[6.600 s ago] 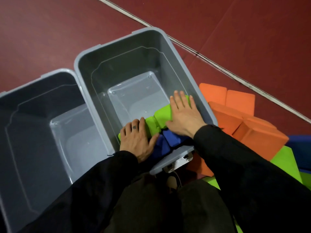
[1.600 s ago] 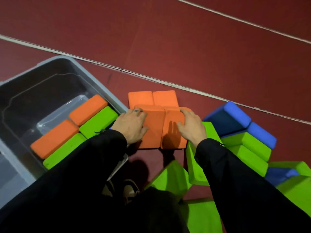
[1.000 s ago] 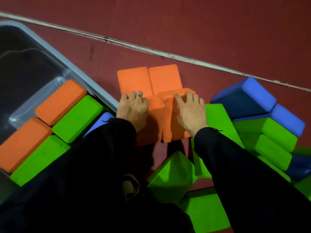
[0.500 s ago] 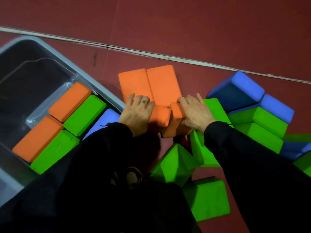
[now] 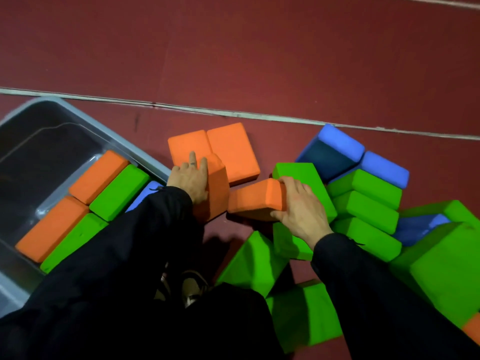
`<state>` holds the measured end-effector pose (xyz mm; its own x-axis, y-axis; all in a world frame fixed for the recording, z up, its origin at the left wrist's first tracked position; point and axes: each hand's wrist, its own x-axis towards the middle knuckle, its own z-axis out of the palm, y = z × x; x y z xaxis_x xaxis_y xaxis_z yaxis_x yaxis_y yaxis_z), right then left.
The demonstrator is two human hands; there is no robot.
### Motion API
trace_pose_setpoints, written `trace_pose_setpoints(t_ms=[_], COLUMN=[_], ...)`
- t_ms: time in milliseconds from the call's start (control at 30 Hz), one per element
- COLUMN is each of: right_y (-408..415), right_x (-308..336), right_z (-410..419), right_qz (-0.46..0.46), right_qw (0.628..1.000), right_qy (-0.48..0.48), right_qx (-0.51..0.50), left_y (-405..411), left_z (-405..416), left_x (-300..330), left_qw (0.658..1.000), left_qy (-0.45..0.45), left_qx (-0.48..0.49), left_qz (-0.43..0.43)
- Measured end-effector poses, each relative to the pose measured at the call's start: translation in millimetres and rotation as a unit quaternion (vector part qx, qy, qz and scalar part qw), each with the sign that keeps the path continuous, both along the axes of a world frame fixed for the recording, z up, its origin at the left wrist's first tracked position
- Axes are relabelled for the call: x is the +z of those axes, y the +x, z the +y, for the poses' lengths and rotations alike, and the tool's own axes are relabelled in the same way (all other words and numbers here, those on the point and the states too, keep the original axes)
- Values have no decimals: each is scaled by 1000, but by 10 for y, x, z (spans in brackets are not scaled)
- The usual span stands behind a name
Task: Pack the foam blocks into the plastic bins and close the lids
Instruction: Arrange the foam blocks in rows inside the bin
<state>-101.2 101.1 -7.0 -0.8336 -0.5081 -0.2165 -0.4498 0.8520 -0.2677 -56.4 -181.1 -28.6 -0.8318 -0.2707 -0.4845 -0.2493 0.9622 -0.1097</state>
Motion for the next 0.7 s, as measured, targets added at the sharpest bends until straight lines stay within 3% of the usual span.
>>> trace_pose_setpoints(t_ms=[133, 333, 533, 700], right_y=[59, 13, -166, -36], right_x=[-96, -43, 354, 821], right_z=[-26, -44, -17, -110], right_qz=[25, 17, -17, 17], right_qw=[1000, 999, 999, 995], right_qy=[0, 30, 11, 10], right_qx=[7, 42, 48, 98], left_y=[-38, 127, 403, 691], left_z=[46, 437, 442, 444], left_x=[-219, -356, 163, 853], left_qw=[997, 996, 985, 962], left_qy=[-67, 22, 105, 169], left_qx=[5, -50, 48, 151], left_qz=[21, 65, 131, 153])
